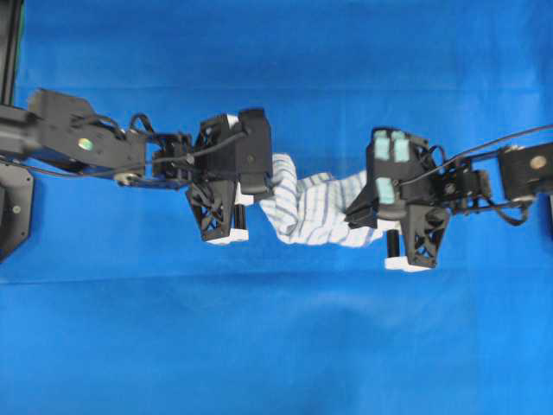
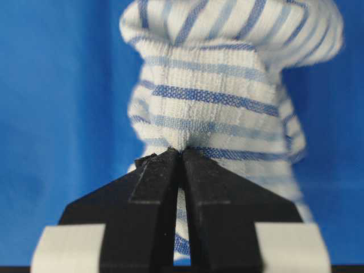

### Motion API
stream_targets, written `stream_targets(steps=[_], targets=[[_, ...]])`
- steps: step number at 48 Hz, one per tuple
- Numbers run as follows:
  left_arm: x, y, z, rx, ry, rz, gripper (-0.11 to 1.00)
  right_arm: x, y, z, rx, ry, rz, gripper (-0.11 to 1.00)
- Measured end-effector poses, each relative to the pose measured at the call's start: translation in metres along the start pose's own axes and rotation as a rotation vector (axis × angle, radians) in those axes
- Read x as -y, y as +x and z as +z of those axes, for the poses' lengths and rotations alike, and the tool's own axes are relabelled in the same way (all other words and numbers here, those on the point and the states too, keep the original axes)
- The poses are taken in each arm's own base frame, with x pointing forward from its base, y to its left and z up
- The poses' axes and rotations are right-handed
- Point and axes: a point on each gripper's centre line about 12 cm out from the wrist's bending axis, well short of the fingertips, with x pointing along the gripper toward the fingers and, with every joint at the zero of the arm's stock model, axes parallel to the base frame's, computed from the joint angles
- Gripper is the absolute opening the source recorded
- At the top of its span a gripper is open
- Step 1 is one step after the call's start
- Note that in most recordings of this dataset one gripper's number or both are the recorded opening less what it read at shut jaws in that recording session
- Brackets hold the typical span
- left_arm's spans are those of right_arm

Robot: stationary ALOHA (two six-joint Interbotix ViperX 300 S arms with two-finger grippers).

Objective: Lift the towel with both arms.

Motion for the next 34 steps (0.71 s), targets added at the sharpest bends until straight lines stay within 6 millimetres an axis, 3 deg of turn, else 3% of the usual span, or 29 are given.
stream_targets(steps=[10,21,34], targets=[[0.002,-0.048,0.05,0.034,0.004,-0.007,0.01,-0.003,-0.04,0.041,0.079,-0.003,-0.001,0.03],[0.003,-0.104,0.088,0.1,0.005,-0.011,0.01,-0.005,-0.087,0.089,0.155,-0.031,-0.023,0.03],[-0.001,-0.161,0.114,0.155,0.0,-0.004,0.01,-0.002,-0.132,0.137,0.221,-0.07,-0.081,0.03]])
